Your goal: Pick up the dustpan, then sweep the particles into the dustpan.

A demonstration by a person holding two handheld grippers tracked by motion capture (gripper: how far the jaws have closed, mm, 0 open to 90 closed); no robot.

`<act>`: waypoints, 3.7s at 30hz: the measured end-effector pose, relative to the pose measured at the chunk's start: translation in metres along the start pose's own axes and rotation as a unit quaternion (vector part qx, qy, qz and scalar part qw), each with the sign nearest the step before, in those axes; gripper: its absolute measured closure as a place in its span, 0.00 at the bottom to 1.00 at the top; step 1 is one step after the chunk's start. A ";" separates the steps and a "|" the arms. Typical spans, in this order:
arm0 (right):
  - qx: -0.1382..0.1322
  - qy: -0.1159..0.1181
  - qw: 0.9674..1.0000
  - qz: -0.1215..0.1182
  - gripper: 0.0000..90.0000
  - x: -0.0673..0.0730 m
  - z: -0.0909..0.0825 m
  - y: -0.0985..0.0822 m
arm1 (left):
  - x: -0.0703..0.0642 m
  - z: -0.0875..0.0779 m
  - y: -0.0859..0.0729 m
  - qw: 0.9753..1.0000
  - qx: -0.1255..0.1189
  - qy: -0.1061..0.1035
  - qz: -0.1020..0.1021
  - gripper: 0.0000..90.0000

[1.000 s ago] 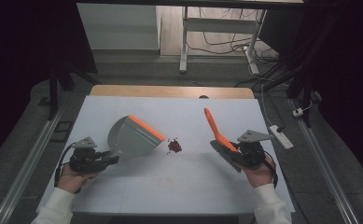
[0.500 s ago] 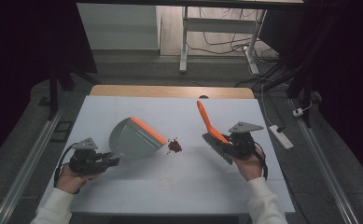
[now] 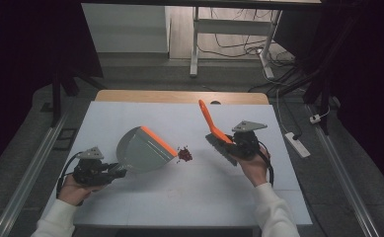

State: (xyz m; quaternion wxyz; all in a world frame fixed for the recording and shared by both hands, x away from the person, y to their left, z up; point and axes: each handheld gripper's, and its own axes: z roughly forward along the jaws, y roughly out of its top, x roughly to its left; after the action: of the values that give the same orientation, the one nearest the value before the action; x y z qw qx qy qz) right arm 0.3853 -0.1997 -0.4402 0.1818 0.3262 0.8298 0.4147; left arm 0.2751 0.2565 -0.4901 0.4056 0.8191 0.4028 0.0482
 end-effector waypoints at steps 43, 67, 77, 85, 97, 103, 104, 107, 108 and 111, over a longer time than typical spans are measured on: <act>0.013 0.022 1.000 -0.011 0.78 0.016 0.067 0.021 | -0.016 0.020 0.001 0.995 0.079 -0.039 0.055 0.69; 0.023 0.017 0.999 -0.026 0.78 0.022 0.084 0.019 | -0.019 0.026 -0.001 0.992 0.105 -0.041 0.064 0.68; 0.036 0.013 0.999 -0.032 0.78 0.024 0.091 0.016 | -0.020 0.031 -0.001 0.991 0.112 -0.043 0.067 0.69; 0.048 0.013 0.998 -0.041 0.78 0.029 0.097 0.013 | -0.020 0.032 -0.001 0.991 0.113 -0.046 0.063 0.69; 0.048 0.021 0.997 -0.055 0.78 0.040 0.102 0.013 | -0.019 0.034 -0.001 0.991 0.114 -0.049 0.058 0.69; 0.047 0.022 0.997 -0.064 0.78 0.046 0.103 0.013 | -0.019 0.034 -0.001 0.990 0.114 -0.050 0.058 0.69; 0.046 0.023 0.997 -0.063 0.78 0.047 0.104 0.013 | -0.019 0.034 -0.001 0.990 0.114 -0.050 0.058 0.69; 0.047 0.025 0.996 -0.068 0.78 0.050 0.104 0.013 | -0.019 0.034 -0.001 0.990 0.115 -0.050 0.059 0.69; 0.047 0.024 0.996 -0.068 0.78 0.051 0.104 0.013 | -0.019 0.034 -0.001 0.990 0.115 -0.050 0.059 0.69; 0.047 0.026 0.996 -0.072 0.78 0.054 0.104 0.013 | -0.018 0.034 -0.001 0.990 0.115 -0.052 0.058 0.69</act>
State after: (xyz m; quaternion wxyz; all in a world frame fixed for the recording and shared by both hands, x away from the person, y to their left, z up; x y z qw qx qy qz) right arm 0.4106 -0.0976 -0.4929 0.1744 0.2630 0.8741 0.3693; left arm 0.2756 0.2228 -0.5091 0.3260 0.8834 0.3363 -0.0175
